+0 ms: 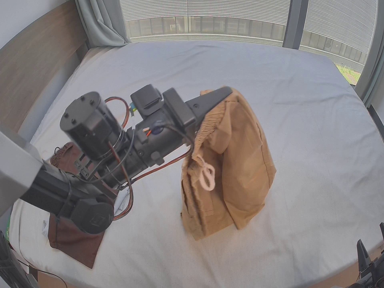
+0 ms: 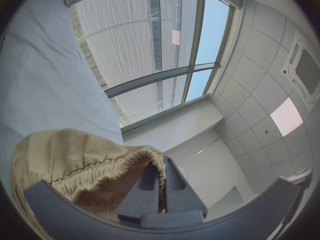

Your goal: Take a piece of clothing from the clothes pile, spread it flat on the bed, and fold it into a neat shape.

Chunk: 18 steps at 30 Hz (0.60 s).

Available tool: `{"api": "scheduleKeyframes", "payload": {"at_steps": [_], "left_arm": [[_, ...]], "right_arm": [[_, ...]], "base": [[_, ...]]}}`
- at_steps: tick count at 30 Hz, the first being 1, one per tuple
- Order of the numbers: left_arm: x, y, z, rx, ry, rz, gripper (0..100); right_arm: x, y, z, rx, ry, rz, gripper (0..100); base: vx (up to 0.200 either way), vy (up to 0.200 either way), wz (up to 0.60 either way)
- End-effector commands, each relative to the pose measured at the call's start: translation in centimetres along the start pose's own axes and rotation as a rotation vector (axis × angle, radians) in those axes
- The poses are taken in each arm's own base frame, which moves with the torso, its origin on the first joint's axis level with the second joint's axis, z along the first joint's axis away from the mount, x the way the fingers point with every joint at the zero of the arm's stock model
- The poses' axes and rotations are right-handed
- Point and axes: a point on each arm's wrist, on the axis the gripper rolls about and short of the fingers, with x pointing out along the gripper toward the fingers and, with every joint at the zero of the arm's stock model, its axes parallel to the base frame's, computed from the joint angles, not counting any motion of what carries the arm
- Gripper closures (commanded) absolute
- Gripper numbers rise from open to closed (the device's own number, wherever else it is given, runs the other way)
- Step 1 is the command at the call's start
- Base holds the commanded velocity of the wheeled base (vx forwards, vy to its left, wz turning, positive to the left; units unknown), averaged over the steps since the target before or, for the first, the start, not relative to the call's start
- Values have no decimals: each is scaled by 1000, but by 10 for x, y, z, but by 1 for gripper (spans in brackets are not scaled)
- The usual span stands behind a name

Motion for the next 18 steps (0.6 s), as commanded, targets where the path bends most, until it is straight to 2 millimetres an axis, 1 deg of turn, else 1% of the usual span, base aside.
{"api": "scheduleKeyframes", "payload": {"at_steps": [1, 5, 13, 16, 18], "left_arm": [[-41, 66, -9, 52, 34, 167, 100], [-55, 78, -8, 86, 45, 224, 100], [-72, 89, 2, 93, 12, 294, 100], [-76, 90, 2, 91, 10, 308, 100], [-81, 92, 6, 99, -3, 330, 100]], "right_arm": [[0, 0, -5, 0, 1, 1, 0], [0, 0, -5, 0, 1, 1, 0], [0, 0, -5, 0, 1, 1, 0], [0, 0, -5, 0, 1, 1, 0], [0, 0, -5, 0, 1, 1, 0]], "base": [[0, 0, 0], [0, 0, 0], [0, 0, 0], [0, 0, 0], [0, 0, 0]]}}
